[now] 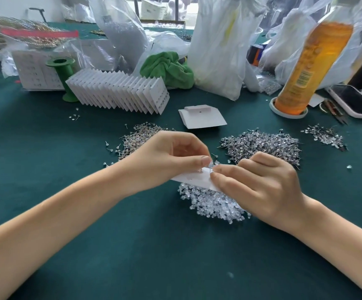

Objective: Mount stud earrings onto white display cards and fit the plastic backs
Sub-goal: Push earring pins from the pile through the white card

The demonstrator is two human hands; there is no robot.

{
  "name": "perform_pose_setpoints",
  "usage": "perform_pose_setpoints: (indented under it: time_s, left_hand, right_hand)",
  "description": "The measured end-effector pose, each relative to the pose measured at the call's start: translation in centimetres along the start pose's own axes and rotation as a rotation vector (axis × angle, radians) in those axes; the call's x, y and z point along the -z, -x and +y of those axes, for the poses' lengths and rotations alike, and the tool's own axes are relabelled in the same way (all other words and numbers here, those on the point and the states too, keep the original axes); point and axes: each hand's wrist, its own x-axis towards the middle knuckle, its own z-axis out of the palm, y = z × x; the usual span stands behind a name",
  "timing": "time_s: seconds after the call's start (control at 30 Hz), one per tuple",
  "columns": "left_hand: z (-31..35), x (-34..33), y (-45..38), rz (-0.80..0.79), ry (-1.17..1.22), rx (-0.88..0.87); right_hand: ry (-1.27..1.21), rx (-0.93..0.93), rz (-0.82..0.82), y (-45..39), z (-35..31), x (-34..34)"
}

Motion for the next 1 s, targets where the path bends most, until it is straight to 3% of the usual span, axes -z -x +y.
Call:
perform_pose_setpoints:
  time_s: [1.0]
  left_hand:
    - [-0.86,-0.17,0.02,-0.040,-0.076,-0.052]
  right_hand:
    - [0.081,0.013,0.018,0.25,-0.40,-0.33]
